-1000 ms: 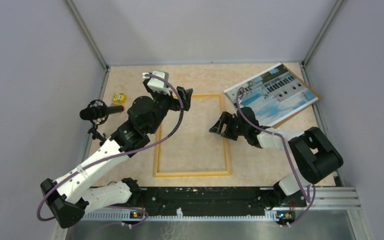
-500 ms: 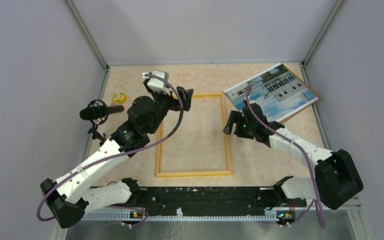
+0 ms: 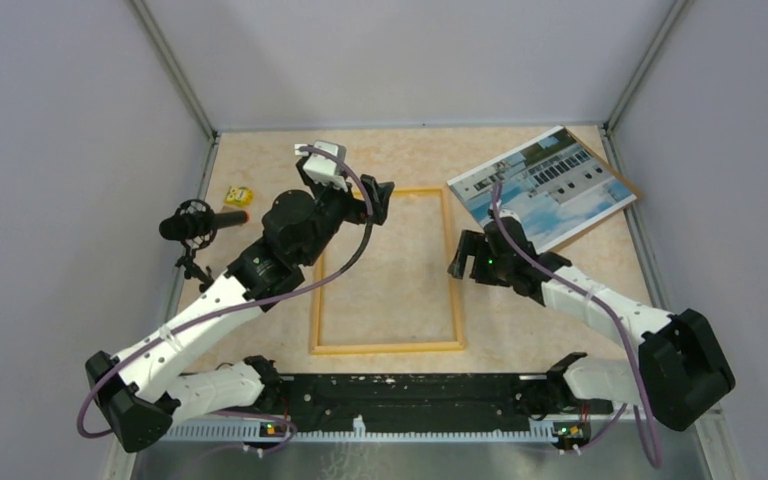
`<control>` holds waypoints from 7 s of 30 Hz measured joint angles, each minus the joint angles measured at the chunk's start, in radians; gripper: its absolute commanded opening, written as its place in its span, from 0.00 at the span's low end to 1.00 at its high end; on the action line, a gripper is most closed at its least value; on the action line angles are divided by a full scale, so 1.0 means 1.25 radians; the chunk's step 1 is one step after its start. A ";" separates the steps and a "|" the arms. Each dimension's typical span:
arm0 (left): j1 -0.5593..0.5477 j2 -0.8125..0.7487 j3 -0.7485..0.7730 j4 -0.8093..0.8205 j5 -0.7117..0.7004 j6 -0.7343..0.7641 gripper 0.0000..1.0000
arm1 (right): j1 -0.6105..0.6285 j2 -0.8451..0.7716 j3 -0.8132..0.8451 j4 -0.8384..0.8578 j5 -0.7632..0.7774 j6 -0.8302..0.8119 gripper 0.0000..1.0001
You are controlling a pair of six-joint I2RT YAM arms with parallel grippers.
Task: Put the photo into the frame
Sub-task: Pick up the photo at the center of the board, then turn over the photo from the photo frame.
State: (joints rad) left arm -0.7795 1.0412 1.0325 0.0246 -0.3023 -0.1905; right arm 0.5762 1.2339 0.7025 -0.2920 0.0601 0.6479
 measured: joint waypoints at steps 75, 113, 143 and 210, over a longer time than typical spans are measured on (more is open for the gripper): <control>0.005 0.026 0.002 -0.021 -0.002 -0.012 0.99 | -0.358 0.069 -0.388 0.806 0.081 0.475 0.56; 0.006 0.024 0.002 -0.021 -0.002 -0.009 0.99 | -0.397 -0.443 0.080 -0.085 0.202 -0.027 0.00; 0.196 -0.111 0.002 -0.020 0.007 -0.045 0.99 | 0.271 0.442 0.638 -0.321 0.033 -0.301 0.00; 0.225 -0.082 0.002 -0.020 0.062 -0.085 0.99 | 0.476 0.467 0.359 0.172 0.114 0.251 0.00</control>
State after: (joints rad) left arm -0.4984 0.9386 1.0348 -0.0006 -0.2245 -0.2970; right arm 1.1717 1.8179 1.1515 -0.0765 0.2031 0.9623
